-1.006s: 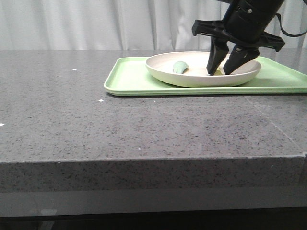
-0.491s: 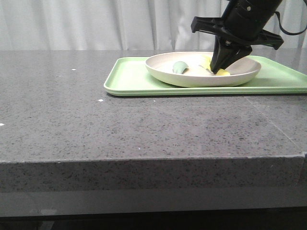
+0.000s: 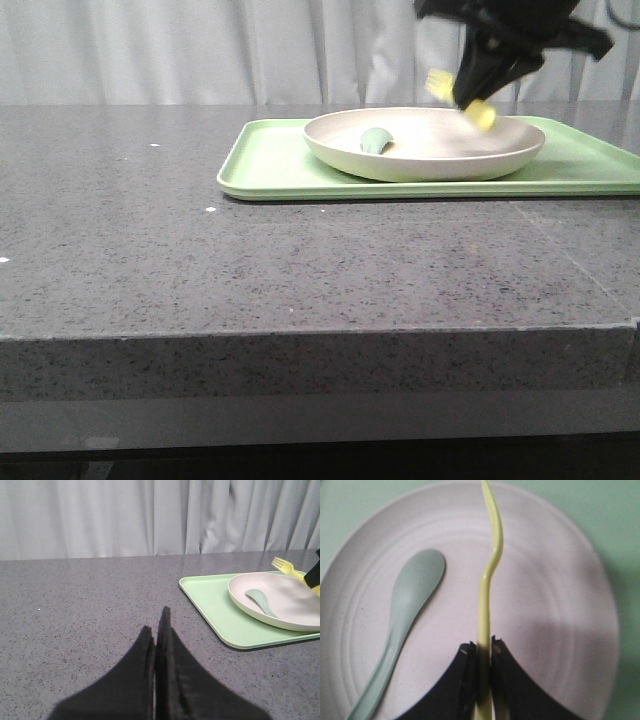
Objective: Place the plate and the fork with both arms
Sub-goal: 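Lift the fork and lower it onto the tray beside the plate, then open the right gripper and raise it away from the fork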
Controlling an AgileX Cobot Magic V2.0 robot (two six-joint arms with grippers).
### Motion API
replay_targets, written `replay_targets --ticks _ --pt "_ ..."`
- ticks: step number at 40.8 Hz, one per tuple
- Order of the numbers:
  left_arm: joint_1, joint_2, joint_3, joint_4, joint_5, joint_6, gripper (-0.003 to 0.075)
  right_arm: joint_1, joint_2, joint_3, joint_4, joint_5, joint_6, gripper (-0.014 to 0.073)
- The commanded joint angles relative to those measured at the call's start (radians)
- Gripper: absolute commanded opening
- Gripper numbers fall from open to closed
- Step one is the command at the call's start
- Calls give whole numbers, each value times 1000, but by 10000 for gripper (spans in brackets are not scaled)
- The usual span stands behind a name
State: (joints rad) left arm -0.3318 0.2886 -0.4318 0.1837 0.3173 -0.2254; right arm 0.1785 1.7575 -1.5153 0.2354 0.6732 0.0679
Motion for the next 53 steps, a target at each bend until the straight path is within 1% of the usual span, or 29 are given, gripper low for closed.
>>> replay_targets --ticks 1,8,11,15,26,34,43,46,53 --pt "0 6 -27 6 -80 -11 -18 -52 -89 -26 -1 -50 -4 -38" --pt "0 6 -27 6 -80 -11 -18 -149 -101 -25 -27 -14 -21 -38" --pt "0 6 -27 6 -80 -11 -18 -176 -92 -24 -66 3 -24 -38" --pt "0 6 -27 6 -80 -11 -18 -198 -70 -24 -86 15 -24 -38" --pt "0 6 -27 6 -80 -11 -18 -191 15 -24 -90 18 -28 -38" --pt "0 6 -27 6 -80 -11 -18 -195 39 -24 -117 19 -28 -36" --pt "0 6 -27 6 -80 -11 -18 -195 52 -24 -117 27 -28 -31" --pt "0 6 -27 6 -80 -11 -18 -195 57 -24 -117 35 -28 -1" --pt "0 6 -27 6 -80 -11 -18 -195 57 -27 -117 36 -28 154"
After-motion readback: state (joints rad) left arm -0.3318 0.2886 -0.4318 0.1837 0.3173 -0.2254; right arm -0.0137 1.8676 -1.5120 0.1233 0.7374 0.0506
